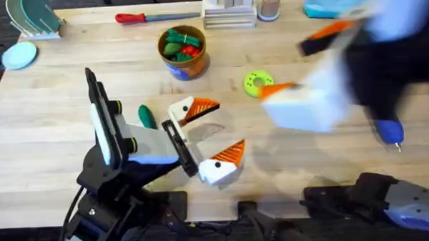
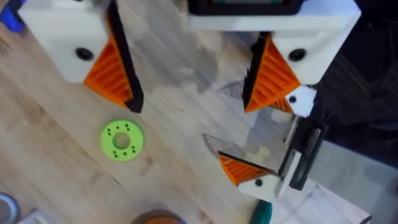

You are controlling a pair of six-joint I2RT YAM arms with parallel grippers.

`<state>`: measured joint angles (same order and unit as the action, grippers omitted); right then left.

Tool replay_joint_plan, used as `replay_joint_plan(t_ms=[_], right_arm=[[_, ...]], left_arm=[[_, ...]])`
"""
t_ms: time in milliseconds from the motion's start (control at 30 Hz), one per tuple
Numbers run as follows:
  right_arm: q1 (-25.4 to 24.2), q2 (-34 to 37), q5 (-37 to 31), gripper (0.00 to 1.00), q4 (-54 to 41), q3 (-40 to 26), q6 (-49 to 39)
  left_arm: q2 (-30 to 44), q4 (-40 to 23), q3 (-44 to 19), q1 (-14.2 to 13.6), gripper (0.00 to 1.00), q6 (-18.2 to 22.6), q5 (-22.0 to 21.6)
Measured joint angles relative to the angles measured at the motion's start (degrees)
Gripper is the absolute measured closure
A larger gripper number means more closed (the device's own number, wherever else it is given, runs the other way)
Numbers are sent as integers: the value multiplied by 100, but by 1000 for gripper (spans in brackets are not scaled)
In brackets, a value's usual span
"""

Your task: Pick up the gripper from the table and insert it into the empty holder that is missing its gripper. Then pick up a screw, insert it into the mounting hole, and use the screwdriver to tighten it. Finally, clean up the table by picking up the vegetable and placing it into the bucket.

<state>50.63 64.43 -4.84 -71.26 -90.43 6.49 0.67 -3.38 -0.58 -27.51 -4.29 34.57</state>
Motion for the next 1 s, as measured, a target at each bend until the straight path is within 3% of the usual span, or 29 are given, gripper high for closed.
replay_joint_plan(t_ms=[167,433,600,767,867,1000], right_arm=[[-480,-1041,-3,40,-421,104,255],[-695,-2879,628,40,53,1572,516],[-695,-3445,1201,40,225,2346,554],[-695,-3546,1419,37,268,2912,549],[-695,-3546,1479,38,400,3127,546],[-695,-3546,1515,37,486,3243,503]], left_arm=[[0,0,0,0,8,0,0],[0,0,0,0,8,2,0],[0,0,0,0,8,0,0],[0,0,0,0,17,-1,-4],[0,0,0,0,144,-9,-11],[0,1,0,0,734,3,-28]])
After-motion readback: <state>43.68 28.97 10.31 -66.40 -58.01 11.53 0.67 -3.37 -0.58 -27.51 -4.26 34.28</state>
